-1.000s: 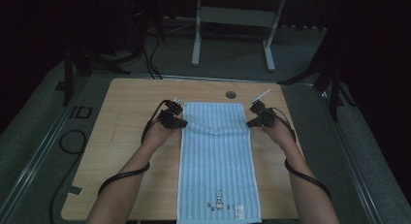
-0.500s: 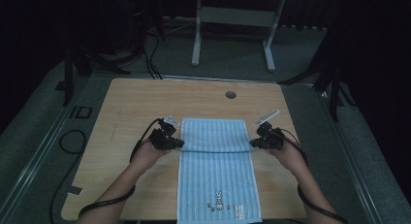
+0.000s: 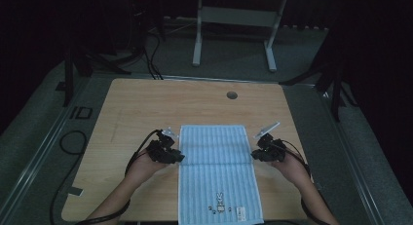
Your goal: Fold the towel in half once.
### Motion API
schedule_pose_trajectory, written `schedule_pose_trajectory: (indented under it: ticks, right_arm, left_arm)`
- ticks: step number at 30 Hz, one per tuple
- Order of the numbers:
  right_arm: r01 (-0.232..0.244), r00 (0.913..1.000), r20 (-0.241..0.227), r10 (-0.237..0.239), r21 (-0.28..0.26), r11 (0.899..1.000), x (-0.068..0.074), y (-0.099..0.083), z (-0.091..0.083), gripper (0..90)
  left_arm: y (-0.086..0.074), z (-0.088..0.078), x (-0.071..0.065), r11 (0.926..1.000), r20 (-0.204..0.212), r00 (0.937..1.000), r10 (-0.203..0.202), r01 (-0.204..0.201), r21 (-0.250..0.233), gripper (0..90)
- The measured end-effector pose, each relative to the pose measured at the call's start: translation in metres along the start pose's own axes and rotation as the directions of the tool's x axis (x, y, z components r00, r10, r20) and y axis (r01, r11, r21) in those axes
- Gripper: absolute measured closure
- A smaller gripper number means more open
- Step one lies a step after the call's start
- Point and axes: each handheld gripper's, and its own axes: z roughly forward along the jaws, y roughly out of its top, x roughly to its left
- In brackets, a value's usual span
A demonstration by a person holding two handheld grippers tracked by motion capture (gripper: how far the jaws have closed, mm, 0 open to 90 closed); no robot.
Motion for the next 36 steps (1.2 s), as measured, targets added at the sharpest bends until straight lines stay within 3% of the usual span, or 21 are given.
schedule_pose_trajectory:
  ticks: [3, 4, 7, 10, 17, 25, 28, 33, 36]
  right_arm:
    - [0.008, 1.0, 0.006, -0.008, -0.003, 1.0, 0.002, 0.007, 0.001, 82.9]
    - [0.019, 0.9998, 0.003, -0.019, 0.006, 1.0, 0.004, 0.013, 0.008, 82.9]
    - [0.025, 0.9997, -0.003, -0.025, 0.022, 0.999, 0.004, 0.018, 0.017, 82.9]
    - [0.028, 0.9996, -0.006, -0.027, 0.063, 0.998, 0.002, 0.024, 0.036, 82.8]
    - [0.002, 0.9997, -0.025, -0.001, 0.059, 0.998, -0.004, 0.034, 0.047, 82.8]
    - [0.008, 0.9999, -0.016, -0.007, 0.082, 0.997, -0.008, 0.054, 0.056, 82.4]
    - [0.011, 0.9999, -0.01, -0.01, 0.092, 0.996, -0.01, 0.062, 0.059, 82.2]
    - [-0.001, 0.9999, -0.014, 0.002, 0.097, 0.995, -0.013, 0.07, 0.062, 82.1]
    - [-0.014, 0.9996, -0.024, 0.016, 0.083, 0.996, -0.015, 0.071, 0.064, 81.4]
  left_arm:
    - [0.004, 0.006, -0.003, 0.9999, -0.002, 0.9999, 0.013, -0.013, 0.004, 69.7]
    - [0.006, 0.016, -0.005, 0.9995, 0.011, 0.9998, 0.018, -0.019, 0.025, 69.8]
    - [0.007, 0.026, -0.004, 0.9976, 0.006, 0.9995, 0.032, -0.033, 0.061, 69.9]
    - [0.007, 0.035, 0.006, 0.9963, 0.006, 0.9999, 0.016, -0.016, 0.085, 70.2]
    - [0.007, 0.035, 0.023, 0.9981, 0.007, 0.9998, -0.019, 0.018, 0.059, 71.2]
    - [0.016, 0.035, 0.042, 0.9975, -0.036, 0.9993, -0.012, 0.015, 0.069, 71.1]
    - [0.022, 0.035, 0.048, 0.996, -0.071, 0.9974, -0.004, 0.011, 0.088, 71.0]
    - [0.023, 0.035, 0.053, 0.9957, -0.075, 0.997, -0.016, 0.023, 0.09, 71.0]
    - [0.021, 0.034, 0.058, 0.996, -0.06, 0.9971, -0.046, 0.051, 0.073, 71.0]
